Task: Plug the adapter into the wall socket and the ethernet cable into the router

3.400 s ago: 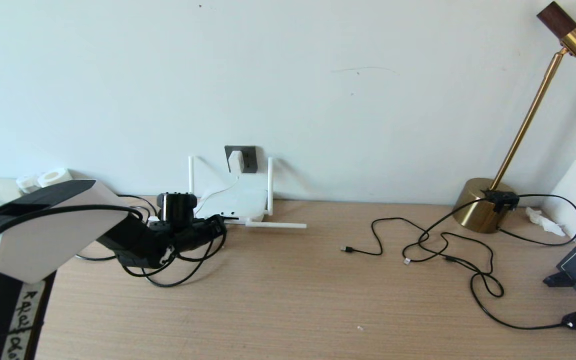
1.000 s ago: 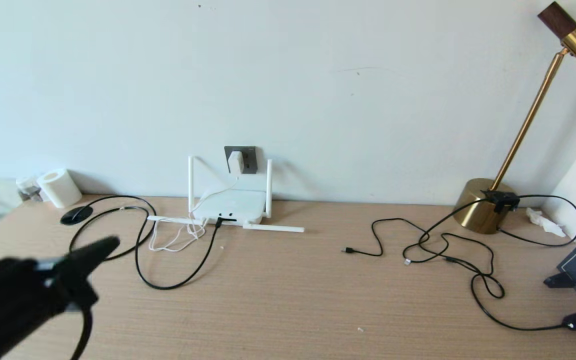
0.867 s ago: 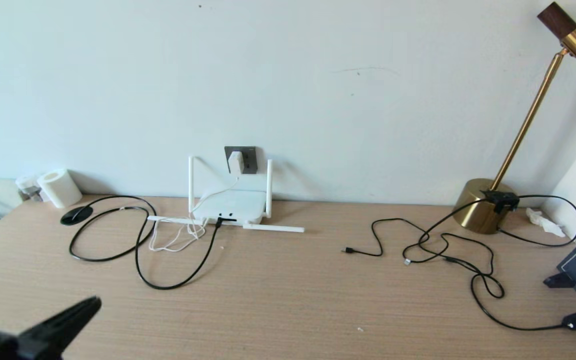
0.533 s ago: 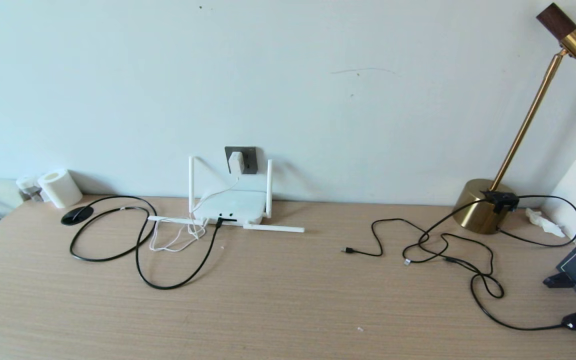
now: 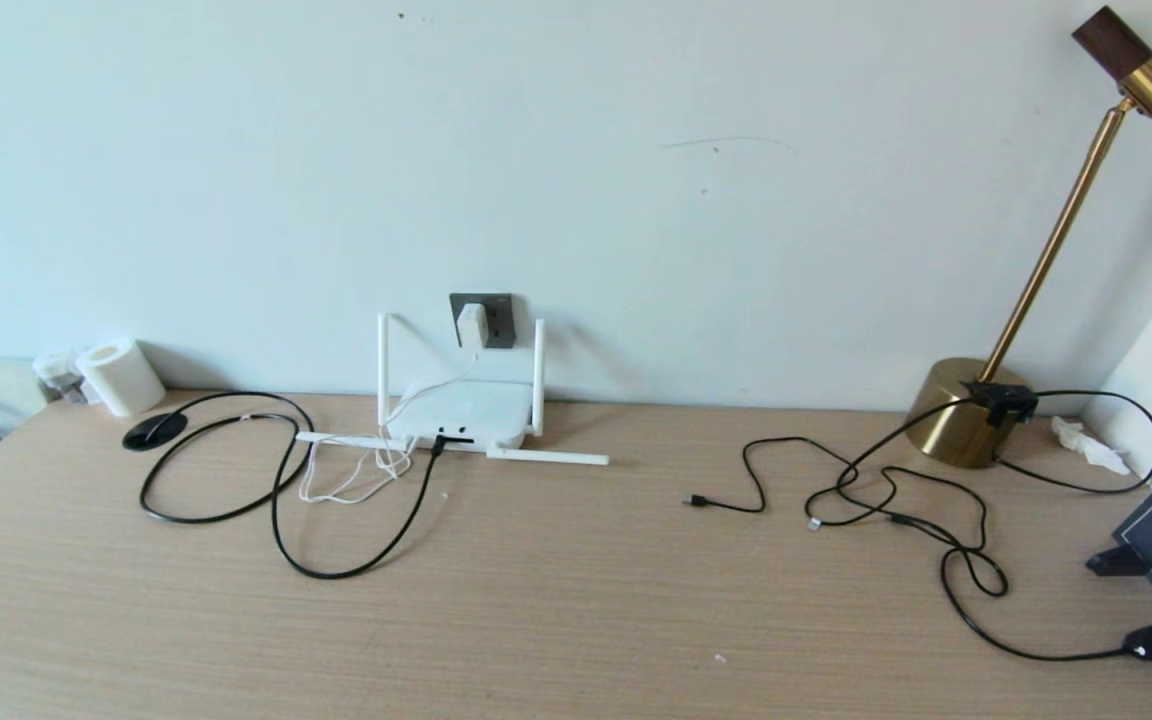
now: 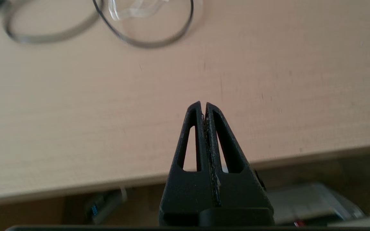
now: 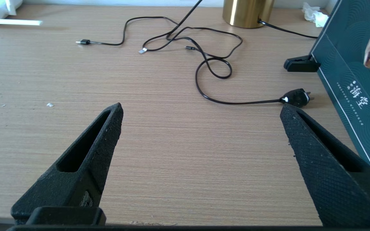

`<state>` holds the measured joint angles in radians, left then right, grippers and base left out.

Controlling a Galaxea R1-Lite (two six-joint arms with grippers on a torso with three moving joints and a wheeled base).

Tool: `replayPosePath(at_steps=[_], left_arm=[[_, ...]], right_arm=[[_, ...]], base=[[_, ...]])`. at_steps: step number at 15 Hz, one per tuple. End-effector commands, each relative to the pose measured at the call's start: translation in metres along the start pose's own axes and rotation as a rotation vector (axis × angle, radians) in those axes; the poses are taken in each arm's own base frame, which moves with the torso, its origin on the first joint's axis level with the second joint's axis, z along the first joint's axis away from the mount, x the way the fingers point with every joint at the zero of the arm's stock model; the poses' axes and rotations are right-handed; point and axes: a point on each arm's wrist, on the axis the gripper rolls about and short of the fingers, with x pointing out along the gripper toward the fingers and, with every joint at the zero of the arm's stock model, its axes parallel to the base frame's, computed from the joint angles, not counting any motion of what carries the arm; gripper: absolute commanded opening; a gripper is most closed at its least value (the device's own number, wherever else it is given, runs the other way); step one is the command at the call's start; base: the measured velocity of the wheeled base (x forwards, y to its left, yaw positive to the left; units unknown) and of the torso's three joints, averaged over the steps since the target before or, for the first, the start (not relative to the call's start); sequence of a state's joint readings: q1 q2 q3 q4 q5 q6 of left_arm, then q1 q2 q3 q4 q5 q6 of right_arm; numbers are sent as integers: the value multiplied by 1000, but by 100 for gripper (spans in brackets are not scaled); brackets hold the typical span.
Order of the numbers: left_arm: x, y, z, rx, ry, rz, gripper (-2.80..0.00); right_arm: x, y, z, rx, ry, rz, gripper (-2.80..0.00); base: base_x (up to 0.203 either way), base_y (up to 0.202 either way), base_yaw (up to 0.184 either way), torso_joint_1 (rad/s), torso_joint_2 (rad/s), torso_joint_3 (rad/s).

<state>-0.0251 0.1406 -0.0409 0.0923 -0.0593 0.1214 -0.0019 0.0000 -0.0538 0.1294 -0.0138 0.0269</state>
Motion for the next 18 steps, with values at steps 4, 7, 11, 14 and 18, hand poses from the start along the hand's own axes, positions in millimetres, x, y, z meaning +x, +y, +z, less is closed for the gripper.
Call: replayPosePath(at_steps=[4, 7, 11, 14, 18], left_arm=[[-9, -1, -6, -40, -137, 58, -280], [-9, 0, -6, -144, -139, 88, -280], [-9, 0, -6, -149, -139, 89, -280], [-9, 0, -6, -149, -139, 91, -280], [-9, 0, -6, -149, -139, 89, -280]], right_arm=[[0, 0, 0, 1, 3, 0, 0], [0, 0, -1, -1, 4, 2, 0], [0, 0, 0, -2, 3, 1, 0], [0, 0, 0, -1, -2, -16, 0], [0, 0, 0, 2, -1, -13, 0]], base=[[0, 0, 0, 0, 0, 0], [0, 0, 0, 0, 0, 0], [0, 0, 0, 0, 0, 0], [0, 0, 0, 0, 0, 0], [0, 0, 0, 0, 0, 0]])
